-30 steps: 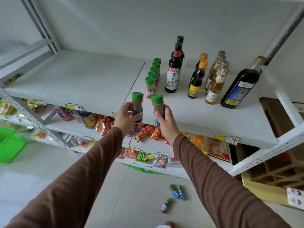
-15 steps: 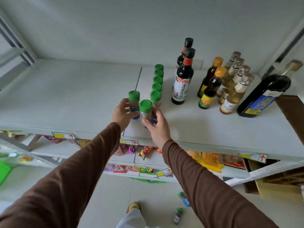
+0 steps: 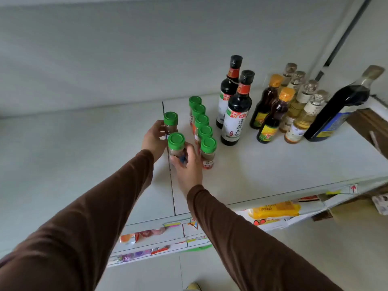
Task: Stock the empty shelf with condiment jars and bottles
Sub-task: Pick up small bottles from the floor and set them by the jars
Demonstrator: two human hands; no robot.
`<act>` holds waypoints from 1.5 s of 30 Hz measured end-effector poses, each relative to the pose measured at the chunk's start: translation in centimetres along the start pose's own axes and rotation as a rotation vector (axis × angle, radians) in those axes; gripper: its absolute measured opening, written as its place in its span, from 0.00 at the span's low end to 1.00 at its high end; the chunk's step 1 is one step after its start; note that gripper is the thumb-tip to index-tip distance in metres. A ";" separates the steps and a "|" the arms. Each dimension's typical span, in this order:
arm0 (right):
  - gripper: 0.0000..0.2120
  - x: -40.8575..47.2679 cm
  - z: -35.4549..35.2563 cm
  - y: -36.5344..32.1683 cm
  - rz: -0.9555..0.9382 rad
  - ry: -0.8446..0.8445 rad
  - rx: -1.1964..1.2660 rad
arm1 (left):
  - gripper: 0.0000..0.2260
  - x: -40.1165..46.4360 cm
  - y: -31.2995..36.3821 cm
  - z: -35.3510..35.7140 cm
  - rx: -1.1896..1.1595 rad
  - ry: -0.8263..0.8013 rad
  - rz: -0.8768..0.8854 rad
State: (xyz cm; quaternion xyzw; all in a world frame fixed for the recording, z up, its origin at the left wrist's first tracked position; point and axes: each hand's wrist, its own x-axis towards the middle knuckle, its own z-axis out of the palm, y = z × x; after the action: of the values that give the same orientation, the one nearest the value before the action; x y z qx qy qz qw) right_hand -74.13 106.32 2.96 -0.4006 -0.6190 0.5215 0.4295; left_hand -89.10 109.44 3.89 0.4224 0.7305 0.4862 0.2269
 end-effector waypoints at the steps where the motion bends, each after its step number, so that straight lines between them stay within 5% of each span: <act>1: 0.18 0.5 0.4 0.0 0.000 0.029 -0.016 | 0.18 0.6 -0.1 0.0 0.001 -0.007 0.007; 19: 0.24 4.9 2.1 2.0 0.008 0.171 -0.156 | 0.17 5.3 -1.4 2.1 -0.134 -0.092 0.040; 38: 0.17 7.7 4.1 1.6 0.028 0.220 -0.145 | 0.18 3.4 -2.4 -0.4 -0.315 -0.223 0.025; 45: 0.25 8.1 4.1 2.4 0.075 0.175 -0.176 | 0.21 2.9 -1.9 -0.6 -0.321 -0.245 0.004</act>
State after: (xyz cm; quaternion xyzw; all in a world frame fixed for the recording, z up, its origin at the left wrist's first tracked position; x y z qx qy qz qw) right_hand -80.43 113.06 1.15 -0.5036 -0.6070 0.4440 0.4251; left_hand -91.86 111.28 2.63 0.4382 0.6097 0.5420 0.3774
